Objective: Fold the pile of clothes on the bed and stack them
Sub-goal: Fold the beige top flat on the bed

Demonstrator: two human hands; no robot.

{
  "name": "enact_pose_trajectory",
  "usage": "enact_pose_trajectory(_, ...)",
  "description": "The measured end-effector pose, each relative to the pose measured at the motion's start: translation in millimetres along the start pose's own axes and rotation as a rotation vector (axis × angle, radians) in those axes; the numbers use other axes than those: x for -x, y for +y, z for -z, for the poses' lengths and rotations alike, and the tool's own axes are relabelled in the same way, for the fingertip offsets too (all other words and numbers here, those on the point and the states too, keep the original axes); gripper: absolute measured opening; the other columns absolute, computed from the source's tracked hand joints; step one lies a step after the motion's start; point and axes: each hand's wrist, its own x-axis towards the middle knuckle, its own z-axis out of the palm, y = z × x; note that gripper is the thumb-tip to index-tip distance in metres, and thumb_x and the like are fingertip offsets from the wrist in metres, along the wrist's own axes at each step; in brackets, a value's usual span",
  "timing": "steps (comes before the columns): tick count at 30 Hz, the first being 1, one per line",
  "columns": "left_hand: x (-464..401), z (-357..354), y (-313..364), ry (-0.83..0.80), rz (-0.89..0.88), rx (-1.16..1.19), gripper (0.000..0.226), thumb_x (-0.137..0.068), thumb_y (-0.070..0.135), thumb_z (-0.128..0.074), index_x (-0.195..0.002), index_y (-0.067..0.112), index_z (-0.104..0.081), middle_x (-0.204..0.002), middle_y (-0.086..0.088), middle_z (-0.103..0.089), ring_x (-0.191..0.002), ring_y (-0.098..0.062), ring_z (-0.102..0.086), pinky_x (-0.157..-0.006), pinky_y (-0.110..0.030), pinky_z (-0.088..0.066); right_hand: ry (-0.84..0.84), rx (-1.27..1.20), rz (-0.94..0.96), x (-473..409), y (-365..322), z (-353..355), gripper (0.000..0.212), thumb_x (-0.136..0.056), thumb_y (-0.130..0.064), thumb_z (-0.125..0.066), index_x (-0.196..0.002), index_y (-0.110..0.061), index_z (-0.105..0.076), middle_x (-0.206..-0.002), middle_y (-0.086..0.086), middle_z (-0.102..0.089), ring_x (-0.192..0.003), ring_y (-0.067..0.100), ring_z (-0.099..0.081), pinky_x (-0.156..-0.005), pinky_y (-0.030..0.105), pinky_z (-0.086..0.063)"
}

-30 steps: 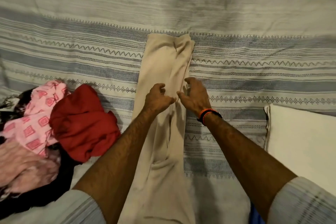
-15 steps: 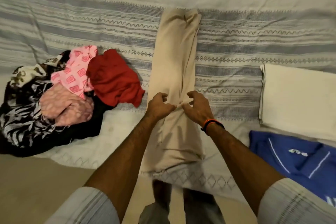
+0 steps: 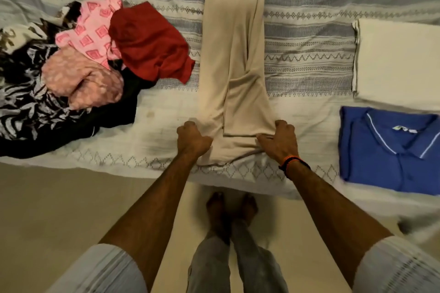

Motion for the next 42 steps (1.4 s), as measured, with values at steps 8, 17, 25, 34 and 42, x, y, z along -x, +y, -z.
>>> enact_pose_trajectory(8, -12, -18, -12, -0.04, 0.064, 0.367, 0.08, -0.069, 0.039, -0.086, -0.133, 0.004, -0.053, -0.129, -0.012, -0.062, -0.117, -0.03, -0.06, -0.1, -0.04, -0.05, -0.035, -0.35, -0.165, -24, 9, -7, 0.062, -0.081, -0.044, -0.075, -0.128, -0.008, -0.056, -0.125, 0.011, -0.063, -0.117, 0.032, -0.058, -0.103, 0.042, -0.047)
enact_pose_trajectory(17, 22, -18, -8, -0.132, 0.196, 0.517, 0.058, -0.085, 0.019, -0.076, -0.133, -0.004, -0.052, -0.131, -0.014, -0.06, -0.118, -0.031, -0.057, -0.095, -0.033, -0.046, -0.113, -0.547, -0.188, 2, 9, 7, 0.048, -0.068, -0.026, -0.08, -0.111, -0.008, -0.068, -0.105, 0.011, -0.07, -0.094, 0.032, -0.068, -0.079, 0.051, -0.06)
enact_pose_trajectory(25, 80, 8, -13, -0.202, 0.223, 0.535, 0.067, -0.081, 0.022, -0.08, -0.133, -0.006, -0.05, -0.132, -0.016, -0.059, -0.117, -0.032, -0.057, -0.096, -0.035, -0.047, -0.146, -0.638, -0.284, 67, 15, 37, 0.033, -0.081, -0.013, -0.077, -0.11, 0.001, -0.069, -0.101, 0.017, -0.071, -0.088, 0.033, -0.071, -0.067, 0.04, -0.06)
enact_pose_trajectory(34, 86, 29, 8, -0.257, 0.312, 0.599, 0.05, -0.078, 0.019, -0.081, -0.121, 0.003, -0.061, -0.117, -0.01, -0.068, -0.104, -0.03, -0.065, -0.086, -0.046, -0.057, -0.141, -0.768, -0.33, 71, -5, 60, 0.011, -0.083, -0.007, -0.074, -0.083, -0.008, -0.063, -0.095, 0.014, -0.068, -0.08, 0.024, -0.065, -0.062, 0.033, -0.057)
enact_pose_trajectory(42, 52, 59, 56, -0.281, 0.338, 0.831, 0.043, -0.083, 0.012, -0.073, -0.123, 0.007, -0.06, -0.118, -0.012, -0.068, -0.108, -0.031, -0.064, -0.075, -0.04, -0.057, -0.156, -0.926, -0.319, 26, -54, 91, 0.021, -0.083, -0.005, -0.07, -0.104, -0.004, -0.065, -0.091, 0.008, -0.066, -0.078, 0.019, -0.063, -0.055, 0.029, -0.052)
